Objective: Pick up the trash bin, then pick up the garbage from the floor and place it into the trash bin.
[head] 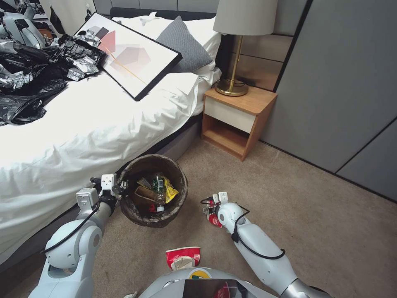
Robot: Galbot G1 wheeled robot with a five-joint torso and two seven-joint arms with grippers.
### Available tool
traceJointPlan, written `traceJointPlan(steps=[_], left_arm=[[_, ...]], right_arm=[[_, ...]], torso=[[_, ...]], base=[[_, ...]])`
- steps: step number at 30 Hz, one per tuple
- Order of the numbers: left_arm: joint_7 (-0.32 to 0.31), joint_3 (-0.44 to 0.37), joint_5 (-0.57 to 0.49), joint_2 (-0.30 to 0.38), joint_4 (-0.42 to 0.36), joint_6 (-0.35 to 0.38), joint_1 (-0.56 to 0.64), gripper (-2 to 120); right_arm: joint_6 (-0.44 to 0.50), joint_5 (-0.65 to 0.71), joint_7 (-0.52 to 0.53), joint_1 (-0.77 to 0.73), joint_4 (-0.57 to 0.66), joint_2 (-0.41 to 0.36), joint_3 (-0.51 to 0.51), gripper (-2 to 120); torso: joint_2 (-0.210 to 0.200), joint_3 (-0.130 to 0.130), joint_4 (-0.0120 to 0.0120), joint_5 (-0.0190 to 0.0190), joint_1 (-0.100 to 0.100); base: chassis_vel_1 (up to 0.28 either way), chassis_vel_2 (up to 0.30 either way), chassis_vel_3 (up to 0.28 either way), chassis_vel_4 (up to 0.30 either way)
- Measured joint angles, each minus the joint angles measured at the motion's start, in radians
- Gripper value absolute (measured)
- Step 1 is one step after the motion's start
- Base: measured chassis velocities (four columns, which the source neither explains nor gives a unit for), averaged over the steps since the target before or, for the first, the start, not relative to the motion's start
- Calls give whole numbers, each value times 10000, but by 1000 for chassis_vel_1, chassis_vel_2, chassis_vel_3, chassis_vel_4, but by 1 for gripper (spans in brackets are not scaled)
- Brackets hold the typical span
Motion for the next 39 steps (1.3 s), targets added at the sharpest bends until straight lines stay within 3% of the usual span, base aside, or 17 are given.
traceJointPlan(steps=[2,4,6,7,9,15,20,30,37,39], left_arm=[[0,-2,0,6,1,-1,0,0],[0,-2,0,6,2,-1,0,0],[0,-9,-5,27,1,-1,-10,0],[0,-9,-5,27,1,-1,-10,0],[0,-11,-16,40,0,0,-36,0],[-7,-10,-34,63,-57,15,-40,0],[-17,-38,-61,131,-96,66,-59,0],[-30,-39,-57,114,-111,90,-57,0],[-31,-48,-38,103,-108,92,-56,0],[-39,-48,-29,93,-121,93,-53,0]], right_arm=[[0,-37,-1,-1,-2,6,-1,68],[0,-37,-1,-1,-2,6,-1,67],[1,-45,-3,-23,54,-22,-2,52],[1,-45,-3,-23,54,-22,-2,52],[2,-45,-10,-89,173,-81,12,41],[1,-51,-7,-157,322,-152,36,24],[0,-81,-8,-199,447,-181,103,2],[-1,851,418,-447,2326,-760,600,0],[-2,1643,703,-637,4482,-1849,1245,0],[-4,2192,846,-656,5504,-2477,1566,0]], torso=[[0,0,0,0,0],[0,0,0,0,0],[0,0,1,1,0],[0,0,1,1,0],[0,0,1,1,0],[0,0,-1,1,0],[0,0,-1,0,0],[-1,0,0,1,0],[-1,0,1,4,0],[-1,0,-2,3,0]], base=[[0,0,0,0],[0,0,0,0],[0,0,0,0],[0,0,0,0],[0,0,0,0],[0,0,0,0],[0,0,0,0],[0,0,0,0],[0,0,0,0],[0,0,0,0]])
